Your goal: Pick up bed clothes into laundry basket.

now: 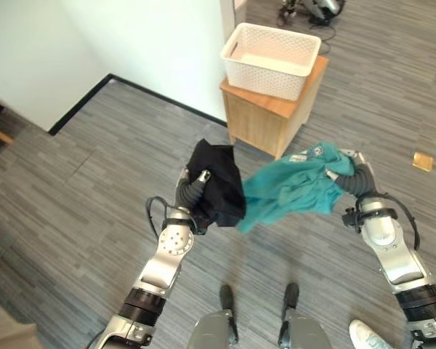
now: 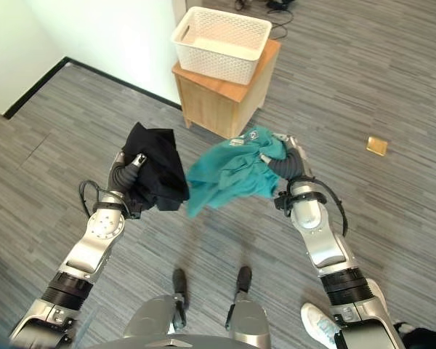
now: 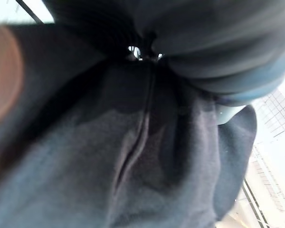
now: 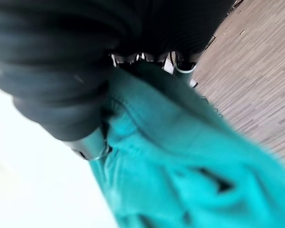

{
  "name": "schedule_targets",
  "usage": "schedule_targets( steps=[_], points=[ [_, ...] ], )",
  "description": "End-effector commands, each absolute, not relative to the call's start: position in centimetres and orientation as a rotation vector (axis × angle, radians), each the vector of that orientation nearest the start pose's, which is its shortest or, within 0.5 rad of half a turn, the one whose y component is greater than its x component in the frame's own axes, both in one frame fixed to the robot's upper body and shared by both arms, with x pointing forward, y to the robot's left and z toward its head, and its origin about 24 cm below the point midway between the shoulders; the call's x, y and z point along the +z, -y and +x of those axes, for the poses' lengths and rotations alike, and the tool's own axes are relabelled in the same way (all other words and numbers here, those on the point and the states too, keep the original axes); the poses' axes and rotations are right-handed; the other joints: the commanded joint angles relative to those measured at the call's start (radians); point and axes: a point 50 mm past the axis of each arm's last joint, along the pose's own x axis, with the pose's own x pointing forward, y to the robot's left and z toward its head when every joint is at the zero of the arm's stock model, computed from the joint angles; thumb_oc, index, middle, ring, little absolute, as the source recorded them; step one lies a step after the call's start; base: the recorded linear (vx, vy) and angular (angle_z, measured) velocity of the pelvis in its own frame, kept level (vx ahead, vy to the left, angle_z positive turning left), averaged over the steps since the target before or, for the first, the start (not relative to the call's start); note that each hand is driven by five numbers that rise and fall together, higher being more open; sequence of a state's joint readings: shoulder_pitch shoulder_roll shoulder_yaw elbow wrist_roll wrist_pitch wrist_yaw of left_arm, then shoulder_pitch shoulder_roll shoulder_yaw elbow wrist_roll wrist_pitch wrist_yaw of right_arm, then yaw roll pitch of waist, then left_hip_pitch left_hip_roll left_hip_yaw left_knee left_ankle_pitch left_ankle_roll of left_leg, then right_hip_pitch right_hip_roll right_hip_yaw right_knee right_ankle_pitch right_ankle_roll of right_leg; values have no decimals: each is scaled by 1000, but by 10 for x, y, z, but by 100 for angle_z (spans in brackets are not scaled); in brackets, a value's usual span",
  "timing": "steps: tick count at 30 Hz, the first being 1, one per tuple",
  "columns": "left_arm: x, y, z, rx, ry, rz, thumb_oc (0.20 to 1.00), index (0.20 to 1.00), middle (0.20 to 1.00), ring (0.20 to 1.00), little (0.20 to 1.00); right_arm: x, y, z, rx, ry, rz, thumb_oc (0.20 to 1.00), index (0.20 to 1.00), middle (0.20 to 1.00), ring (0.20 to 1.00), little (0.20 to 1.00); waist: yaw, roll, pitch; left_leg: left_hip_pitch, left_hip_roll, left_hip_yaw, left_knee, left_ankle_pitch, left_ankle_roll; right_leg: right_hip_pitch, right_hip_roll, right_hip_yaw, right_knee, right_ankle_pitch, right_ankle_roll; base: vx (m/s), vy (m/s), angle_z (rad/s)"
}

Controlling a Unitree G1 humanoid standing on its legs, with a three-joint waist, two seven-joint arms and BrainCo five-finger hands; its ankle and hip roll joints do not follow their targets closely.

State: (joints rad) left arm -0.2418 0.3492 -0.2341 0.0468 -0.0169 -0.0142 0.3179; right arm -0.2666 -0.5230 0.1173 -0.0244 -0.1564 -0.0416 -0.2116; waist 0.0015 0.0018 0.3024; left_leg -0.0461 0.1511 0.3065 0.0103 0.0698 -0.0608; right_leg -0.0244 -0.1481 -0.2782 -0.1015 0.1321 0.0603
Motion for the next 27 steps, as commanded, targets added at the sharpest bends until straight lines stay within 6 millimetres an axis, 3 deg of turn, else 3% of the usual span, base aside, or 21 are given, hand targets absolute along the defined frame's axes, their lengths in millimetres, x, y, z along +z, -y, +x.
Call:
schedule_targets(
  steps=[1,6,7,8,10,12,14,16,18,19,20,21,22,23,24,25,26,27],
  points=[
    [121,-143,298,27,371,291,200,200,200,200,200,154,211,288,-139,465,-649,200,200,200,200,200,-7,16,-93,12,64,-15,0,-35,-83,38,-47,-47,14,-114,116,85,22,8],
    [111,-140,296,-3,334,290,200,200,200,200,200,144,218,282,-146,419,-665,200,200,200,200,200,-35,26,-135,101,85,42,-77,2,-91,61,-39,-50,14,-114,113,131,12,9],
    [22,-219,245,185,-40,206,200,200,200,200,200,34,255,248,-290,-34,-321,200,200,200,200,200,-74,-44,-65,54,37,-123,79,-96,-97,57,3,10,56,-130,64,71,22,-1],
    [24,-214,248,165,-29,195,200,200,200,200,200,33,251,247,-260,-39,-327,200,200,200,200,200,-79,-38,-70,66,32,-118,53,-92,-91,60,5,7,58,-131,60,107,27,-2],
    [24,-216,246,192,-27,192,200,200,200,200,200,33,249,245,-260,-32,-334,200,200,200,200,200,-83,-31,-103,124,4,-104,-42,-82,-74,57,7,17,70,-131,69,196,41,-17],
    [32,-224,247,235,6,222,200,200,200,200,200,38,247,250,-254,-12,-355,200,200,200,200,200,-76,-22,-106,153,14,-76,-88,-70,-69,27,-7,-1,147,-136,80,98,-20,-18],
    [44,-237,251,301,49,253,200,200,200,200,200,63,239,268,-213,91,-396,200,200,200,200,200,-37,-14,-102,151,43,-17,-89,-70,-76,-22,-79,-133,250,-146,81,-20,-65,-43],
    [49,-239,254,311,67,266,200,200,200,200,200,72,234,272,-186,131,-405,200,200,200,200,200,-38,-25,-105,153,38,-15,-77,-72,-81,-11,-78,-145,239,-164,73,82,-63,-84],
    [54,-239,254,322,101,253,200,200,200,200,200,89,233,277,-169,204,-443,200,200,200,200,200,-27,-42,-106,133,41,0,37,-106,-92,20,-76,-162,203,-189,61,172,-136,-13],
    [59,-235,256,315,132,231,200,200,200,200,200,110,235,281,-166,289,-497,200,200,200,200,200,-11,-66,-93,49,69,10,252,-96,-122,65,-74,-175,156,-196,39,134,-160,8],
    [59,-235,256,314,133,231,200,200,200,200,200,111,235,281,-167,289,-498,200,200,200,200,200,-14,-61,-94,36,77,3,272,-105,-124,65,-67,-179,152,-194,36,130,-197,-12],
    [64,-232,260,312,159,219,200,200,200,200,200,124,235,283,-161,341,-535,200,200,200,200,200,3,-76,-78,-33,115,17,382,-37,-140,95,-68,-194,122,-195,28,110,-104,-8],
    [65,-230,261,305,166,213,200,200,200,200,200,131,235,286,-158,362,-557,200,200,200,200,200,12,-80,-70,-70,145,45,420,-36,-143,124,-61,-200,103,-206,27,364,-89,-2],
    [64,-231,259,298,160,223,200,200,200,200,200,144,234,288,-145,406,-613,200,200,200,200,200,37,-86,-70,-142,151,98,378,-64,-115,172,-53,-198,77,-225,39,336,-19,-2],
    [64,-230,259,298,159,223,200,200,200,200,200,144,234,288,-145,405,-613,200,200,200,200,200,39,-86,-71,-139,149,102,376,-66,-113,172,-55,-195,75,-223,41,417,66,-4],
    [63,-231,256,295,156,229,200,200,200,200,200,149,235,288,-137,424,-638,200,200,200,200,200,53,-81,-79,-157,148,121,302,-42,-108,195,-45,-188,65,-233,54,389,147,-21],
    [63,-230,253,288,154,236,200,200,200,200,200,153,235,288,-136,440,-663,200,200,200,200,200,66,-65,-87,-168,165,139,197,25,-116,224,-29,-182,55,-247,73,587,221,-24],
    [64,-231,252,284,161,247,200,200,200,200,200,158,234,287,-130,463,-682,200,200,200,200,200,70,-60,-95,-182,185,141,130,35,-125,251,-28,-172,49,-263,90,775,324,-32]
  ],
)
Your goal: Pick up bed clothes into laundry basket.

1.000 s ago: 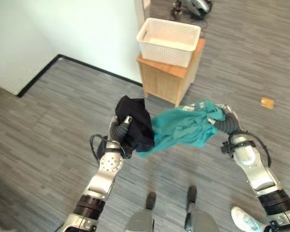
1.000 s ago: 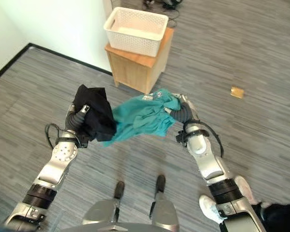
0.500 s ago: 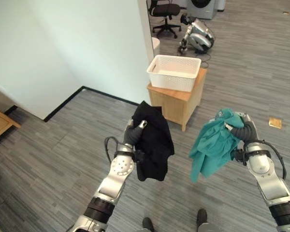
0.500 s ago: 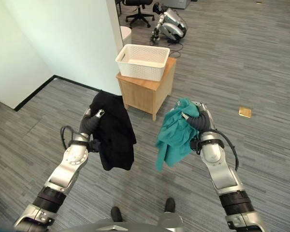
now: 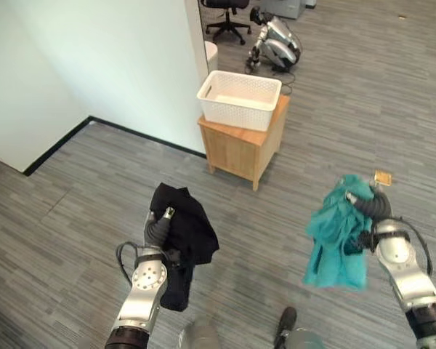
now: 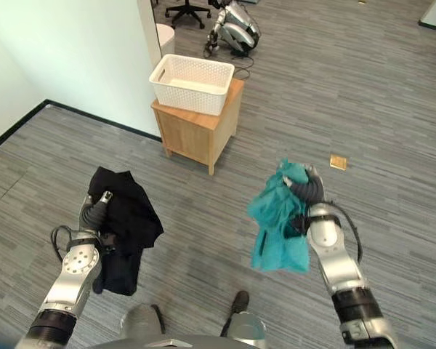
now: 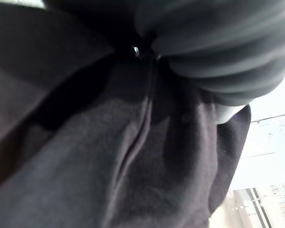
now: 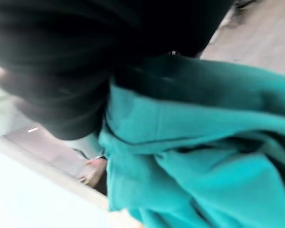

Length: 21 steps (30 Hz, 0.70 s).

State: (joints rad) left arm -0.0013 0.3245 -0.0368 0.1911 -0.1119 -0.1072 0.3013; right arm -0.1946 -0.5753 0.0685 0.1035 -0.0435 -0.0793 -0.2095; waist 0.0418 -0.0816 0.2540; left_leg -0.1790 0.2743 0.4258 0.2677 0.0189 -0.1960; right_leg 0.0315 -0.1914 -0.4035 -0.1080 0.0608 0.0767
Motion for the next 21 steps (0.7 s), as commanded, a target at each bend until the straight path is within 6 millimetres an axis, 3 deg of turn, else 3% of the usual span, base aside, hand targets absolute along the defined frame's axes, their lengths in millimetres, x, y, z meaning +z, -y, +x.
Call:
schedule_targets(
  steps=[1,4,5,7,8,9,10,11,13,14,15,18,19,21],
  points=[
    [66,-229,250,278,171,255,200,200,200,200,200,161,237,286,-130,473,-712,200,200,200,200,200,34,27,-54,-84,133,117,-247,150,12,252,2,-64,58,-210,101,748,287,-21],
    [70,-227,249,261,188,268,200,200,200,200,200,166,235,284,-121,496,-708,200,200,200,200,200,42,27,-61,-91,189,169,-283,199,3,295,-13,-64,77,-238,118,553,179,-11],
    [70,-227,249,250,183,277,200,200,200,200,200,164,227,284,-81,499,-712,200,200,200,200,200,63,31,-79,-81,186,160,-270,231,20,317,-33,-28,123,-232,137,881,296,-26],
    [66,-227,248,232,156,284,200,200,200,200,200,157,223,284,-75,480,-703,200,200,200,200,200,73,23,-95,-65,162,137,-252,244,23,326,-69,8,209,-207,153,747,241,-51],
    [60,-228,246,227,125,296,200,200,200,200,200,151,221,283,-71,461,-698,200,200,200,200,200,66,13,-99,-50,161,176,-225,251,47,322,-106,9,296,-147,167,414,149,-37],
    [60,-228,246,227,125,298,200,200,200,200,200,150,220,283,-71,460,-697,200,200,200,200,200,70,7,-99,-46,157,183,-225,248,49,318,-114,14,303,-148,170,540,215,-10],
    [54,-231,244,210,90,322,200,200,200,200,200,139,215,282,-61,423,-689,200,200,200,200,200,46,-4,-99,0,118,212,-206,200,90,270,-177,22,482,32,179,527,207,-2],
    [53,-234,242,210,80,338,200,200,200,200,200,137,214,283,-65,419,-690,200,200,200,200,200,30,-7,-101,43,84,198,-224,158,96,229,-212,31,560,80,185,520,213,-6],
    [53,-237,241,206,73,354,200,200,200,200,200,135,212,282,-66,419,-683,200,200,200,200,200,13,-4,-99,84,53,204,-243,127,114,177,-230,38,620,113,185,454,210,11],
    [54,-239,242,194,67,361,200,200,200,200,200,132,215,279,-79,406,-673,200,200,200,200,200,-31,2,-86,157,3,197,-276,78,127,56,-206,49,640,64,172,690,247,14],
    [54,-238,243,185,68,360,200,200,200,200,200,131,216,277,-84,399,-670,200,200,200,200,200,-60,6,-75,183,-7,208,-282,74,133,-4,-195,24,616,31,151,722,189,39],
    [54,-235,247,158,65,361,200,200,200,200,200,129,225,273,-116,382,-677,200,200,200,200,200,-126,3,-58,277,-55,157,-318,13,103,-96,-144,11,427,-70,127,519,3,47],
    [54,-231,249,146,68,352,200,200,200,200,200,127,228,270,-130,372,-675,200,200,200,200,200,-151,1,-55,308,-67,137,-328,-8,92,-119,-118,26,328,-72,123,499,-95,29],
    [53,-227,251,129,69,341,200,200,200,200,200,120,235,262,-160,341,-677,200,200,200,200,200,-202,-8,-48,354,-74,130,-329,-29,77,-170,-94,61,156,-11,123,430,-96,59]
  ],
)
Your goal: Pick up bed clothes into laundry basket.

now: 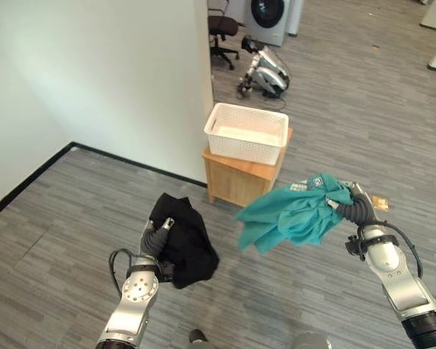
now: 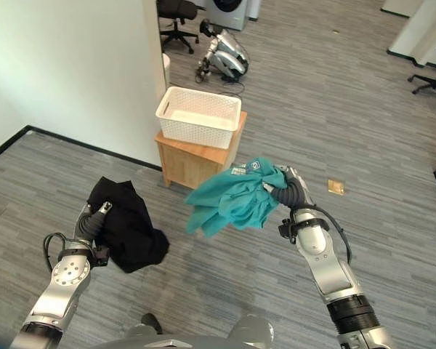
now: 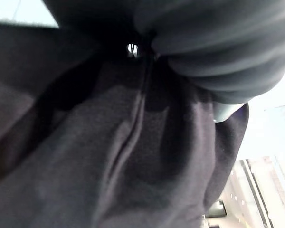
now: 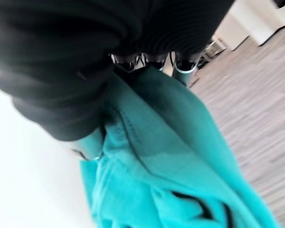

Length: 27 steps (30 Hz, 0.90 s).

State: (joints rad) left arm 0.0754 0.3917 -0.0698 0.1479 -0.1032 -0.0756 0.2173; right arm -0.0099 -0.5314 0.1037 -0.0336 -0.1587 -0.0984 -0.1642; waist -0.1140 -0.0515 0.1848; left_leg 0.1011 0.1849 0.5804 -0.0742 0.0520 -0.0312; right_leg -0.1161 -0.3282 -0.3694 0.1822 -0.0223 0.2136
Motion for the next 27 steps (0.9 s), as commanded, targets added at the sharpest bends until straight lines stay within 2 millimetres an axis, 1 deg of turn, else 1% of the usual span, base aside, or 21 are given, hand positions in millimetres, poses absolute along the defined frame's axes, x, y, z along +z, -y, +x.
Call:
schedule_targets(
  steps=[1,2,3,5,6,8,9,10,11,12,13,14,15,16,17,19,20,21,22,26,27],
  points=[
    [53,-227,251,128,68,341,200,200,200,200,200,120,235,261,-160,340,-677,200,200,200,200,200,-46,-36,21,74,16,-24,13,-64,-87,-17,44,25,-145,78,-13,632,-85,79],
    [53,-221,257,113,75,334,200,200,200,200,200,113,239,257,-185,309,-665,200,200,200,200,200,-95,-31,25,143,15,-61,1,-114,-111,-107,42,79,-238,124,15,630,-71,72],
    [53,-219,259,111,74,336,200,200,200,200,200,109,240,255,-192,290,-669,200,200,200,200,200,-115,-24,27,176,15,-70,2,-138,-115,-147,39,88,-251,133,25,812,-102,90],
    [50,-212,260,83,74,335,200,200,200,200,200,101,241,247,-192,261,-683,200,200,200,200,200,-139,-26,21,216,-18,-107,22,-200,-105,-158,55,98,-237,129,16,477,-97,76],
    [45,-208,259,75,60,324,200,200,200,200,200,93,242,243,-188,232,-677,200,200,200,200,200,-156,-27,12,239,-33,-143,38,-236,-105,-139,73,145,-229,139,7,450,-141,50],
    [42,-203,258,60,50,310,200,200,200,200,200,89,245,239,-191,210,-677,200,200,200,200,200,-174,-34,4,250,-37,-180,80,-260,-108,-129,73,176,-212,159,0,406,-127,40],
    [36,-196,256,49,33,288,200,200,200,200,200,86,246,238,-182,194,-681,200,200,200,200,200,-184,-2,8,231,10,-236,287,-220,-124,-83,124,212,-198,157,-29,411,-227,17],
    [35,-191,256,36,26,258,200,200,200,200,200,84,248,236,-185,182,-684,200,200,200,200,200,-171,1,15,159,58,-276,481,-128,-132,-42,155,218,-206,143,-69,398,-250,14],
    [35,-191,256,35,27,258,200,200,200,200,200,84,249,235,-186,183,-683,200,200,200,200,200,-174,1,13,146,62,-284,492,-126,-135,-45,156,213,-207,147,-74,252,-309,-24],
    [36,-187,257,17,28,235,200,200,200,200,200,85,251,234,-194,187,-679,200,200,200,200,200,-147,-10,30,45,74,-351,698,-34,-141,14,182,226,-230,131,-116,370,-381,-49],
    [37,-182,256,15,32,198,200,200,200,200,200,86,251,234,-197,189,-661,200,200,200,200,200,-102,-48,60,-134,5,-467,925,-59,-114,95,206,257,-250,96,-166,367,-357,-68],
    [37,-182,256,15,33,200,200,200,200,200,200,86,251,234,-198,190,-660,200,200,200,200,200,-105,-51,59,-144,2,-470,932,-58,-111,91,201,254,-250,98,-166,318,-223,-83],
    [36,-181,255,17,30,190,200,200,200,200,200,86,249,237,-186,191,-662,200,200,200,200,200,-83,-62,70,-212,-37,-478,965,-96,-98,121,211,274,-251,86,-171,212,-20,-86],
    [35,-181,253,20,26,186,200,200,200,200,200,85,245,239,-165,191,-672,200,200,200,200,200,-60,-64,77,-238,-61,-475,925,-117,-91,142,227,301,-250,72,-173,497,18,-118],
    [32,-182,250,28,16,163,200,200,200,200,200,87,238,242,-133,209,-679,200,200,200,200,200,-25,-58,74,-275,-49,-458,748,-118,-80,180,239,331,-257,45,-165,553,92,-130],
    [29,-184,247,35,7,162,200,200,200,200,200,90,230,243,-91,241,-687,200,200,200,200,200,-3,-33,67,-261,-5,-434,479,-93,-76,211,253,345,-264,12,-143,460,153,-147],
    [29,-183,246,35,5,159,200,200,200,200,200,90,230,243,-90,239,-690,200,200,200,200,200,0,-35,66,-237,-9,-426,447,-87,-79,215,249,348,-263,7,-144,478,231,-95],
    [26,-183,243,32,-8,154,200,200,200,200,200,97,221,247,-47,284,-707,200,200,200,200,200,28,-1,62,-231,15,-430,223,13,-96,260,266,362,-269,-29,-134,454,192,-34],
    [26,-180,243,28,-7,140,200,200,200,200,200,102,216,249,-27,316,-725,200,200,200,200,200,40,8,63,-238,31,-414,147,58,-109,285,267,357,-269,-52,-132,434,197,-15],
    [27,-175,246,4,-2,132,200,200,200,200,200,123,201,252,20,435,-777,200,200,200,200,200,64,6,64,-250,40,-316,63,106,-112,361,260,342,-269,-106,-135,349,106,-37],
    [25,-176,246,3,-11,140,200,200,200,200,200,132,195,255,40,485,-812,200,200,200,200,200,56,16,51,-225,53,-250,58,97,-106,369,266,322,-255,-127,-134,373,163,16]
  ],
)
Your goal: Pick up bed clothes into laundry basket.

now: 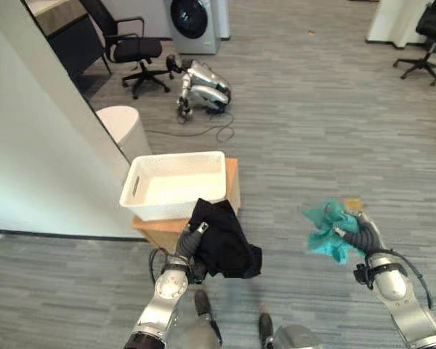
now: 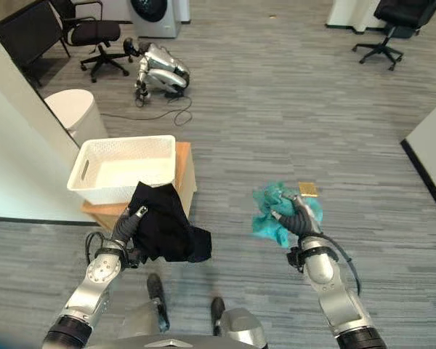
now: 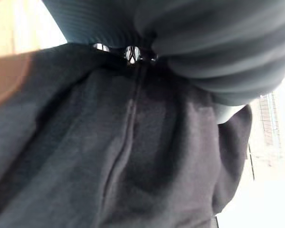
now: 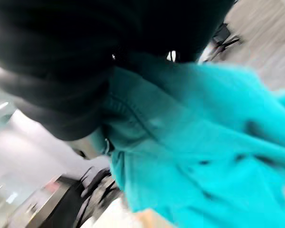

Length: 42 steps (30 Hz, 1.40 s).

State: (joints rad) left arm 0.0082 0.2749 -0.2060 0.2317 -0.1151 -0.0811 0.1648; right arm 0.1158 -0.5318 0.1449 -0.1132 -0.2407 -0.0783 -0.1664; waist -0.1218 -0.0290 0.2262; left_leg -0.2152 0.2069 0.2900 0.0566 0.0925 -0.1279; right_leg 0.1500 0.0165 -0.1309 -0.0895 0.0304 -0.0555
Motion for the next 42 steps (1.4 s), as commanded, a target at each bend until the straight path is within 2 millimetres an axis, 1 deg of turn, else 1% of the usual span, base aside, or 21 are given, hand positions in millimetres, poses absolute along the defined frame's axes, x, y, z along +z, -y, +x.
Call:
schedule_targets(
  steps=[1,2,3,6,7,8,10,11,12,14,16,19,22,23,28,34,36,37,38,39,42],
  points=[
    [26,-174,245,-12,-12,135,200,200,200,200,200,150,180,259,73,584,-855,200,200,200,200,200,85,-9,-6,120,12,53,-98,79,15,104,-87,70,120,-204,148,483,214,17],
    [26,-174,244,-22,-14,128,200,200,200,200,200,166,171,260,78,671,-852,200,200,200,200,200,96,-12,-12,141,-1,56,-111,66,26,71,-96,46,222,-204,179,328,147,7],
    [26,-174,245,-21,-12,129,200,200,200,200,200,166,171,260,77,673,-852,200,200,200,200,200,98,-9,-13,137,2,58,-112,70,26,63,-93,49,226,-201,178,192,92,2],
    [24,-179,242,-21,-29,134,200,200,200,200,200,194,139,268,133,826,-824,200,200,200,200,200,94,-13,3,223,-22,67,-123,25,71,-116,-165,27,573,-30,285,196,110,0],
    [23,-181,241,-13,-37,142,200,200,200,200,200,203,130,268,137,872,-799,200,200,200,200,200,92,-3,5,242,-12,64,-131,13,74,-174,-158,37,654,-14,285,342,95,15],
    [20,-185,240,6,-52,144,200,200,200,200,200,225,117,267,143,974,-759,200,200,200,200,200,99,0,-2,268,-21,48,-139,-9,76,-225,-182,36,658,-20,267,380,36,40],
    [15,-192,239,32,-77,137,200,200,200,200,200,251,105,264,147,1087,-735,200,200,200,200,200,98,-19,-8,287,-45,13,-139,-42,68,-234,-203,38,535,-74,239,389,-83,54],
    [10,-194,237,34,-98,134,200,200,200,200,200,259,103,264,144,1115,-738,200,200,200,200,200,94,-24,-13,289,-55,-15,-138,-52,62,-223,-190,64,433,-109,222,371,-142,60],
    [6,-194,236,38,-117,125,200,200,200,200,200,266,101,265,138,1136,-746,200,200,200,200,200,85,-35,-21,297,-70,-49,-141,-66,58,-217,-164,128,297,-114,208,308,-117,68],
    [3,-200,236,50,-140,123,200,200,200,200,200,281,103,267,116,1174,-802,200,200,200,200,200,93,-55,-41,296,-100,-100,-142,-84,60,-191,-144,219,137,-90,190,277,-71,120],
    [-2,-207,230,80,-164,120,200,200,200,200,200,289,98,271,110,1196,-828,200,200,200,200,200,108,-64,-66,312,-110,-101,-139,-104,60,-138,-167,179,77,-59,197,292,-74,147],
    [-3,-211,228,95,-168,121,200,200,200,200,200,295,99,280,88,1183,-886,200,200,200,200,200,122,-64,-81,317,-110,-117,-138,-107,53,-114,-164,168,52,-45,194,170,-62,66],
    [-6,-221,223,122,-185,123,200,200,200,200,200,303,102,300,56,1127,-971,200,200,200,200,200,149,-63,-94,319,-109,-138,-133,-100,47,-93,-160,136,42,-36,182,223,-80,33],
    [-10,-224,219,127,-205,130,200,200,200,200,200,306,106,315,34,1076,-1039,200,200,200,200,200,164,-63,-102,324,-105,-150,-135,-99,40,-74,-157,115,30,-40,177,224,-105,26],
    [-19,-235,214,165,-250,135,200,200,200,200,200,301,119,347,-8,923,-1112,200,200,200,200,200,195,-59,-95,322,-97,-173,-141,-92,25,-56,-142,81,12,-49,172,151,-60,20],
    [-32,-243,203,207,-319,135,200,200,200,200,200,286,123,346,18,874,-1093,200,200,200,200,200,202,-43,-78,304,-87,-183,-144,-88,15,-66,-136,55,2,-54,174,46,-27,14],
    [-36,-245,198,222,-343,137,200,200,200,200,200,272,126,344,35,839,-1074,200,200,200,200,200,202,-35,-66,296,-84,-183,-144,-85,13,-72,-136,55,2,-54,175,-1,-3,2],
    [-38,-245,196,232,-351,143,200,200,200,200,200,256,127,342,55,805,-1055,200,200,200,200,200,201,-27,-52,286,-84,-183,-144,-84,13,-79,-135,53,2,-55,175,0,0,0],
    [-38,-245,195,231,-353,145,200,200,200,200,200,255,127,341,55,802,-1054,200,200,200,200,200,202,-27,-56,292,-83,-184,-144,-97,13,-73,-135,53,2,-67,177,-72,6,1],
    [-37,-246,197,249,-347,143,200,200,200,200,200,238,130,340,61,758,-1049,200,200,200,200,200,202,-18,-27,271,-83,-186,-141,-92,12,-92,-137,52,3,-64,177,-103,15,-1],
    [-26,-246,209,264,-287,149,200,200,200,200,200,219,140,344,34,681,-1081,200,200,200,200,200,207,1,32,222,-88,-200,-131,-80,13,-142,-141,51,12,-52,178,-229,17,0]
  ],
)
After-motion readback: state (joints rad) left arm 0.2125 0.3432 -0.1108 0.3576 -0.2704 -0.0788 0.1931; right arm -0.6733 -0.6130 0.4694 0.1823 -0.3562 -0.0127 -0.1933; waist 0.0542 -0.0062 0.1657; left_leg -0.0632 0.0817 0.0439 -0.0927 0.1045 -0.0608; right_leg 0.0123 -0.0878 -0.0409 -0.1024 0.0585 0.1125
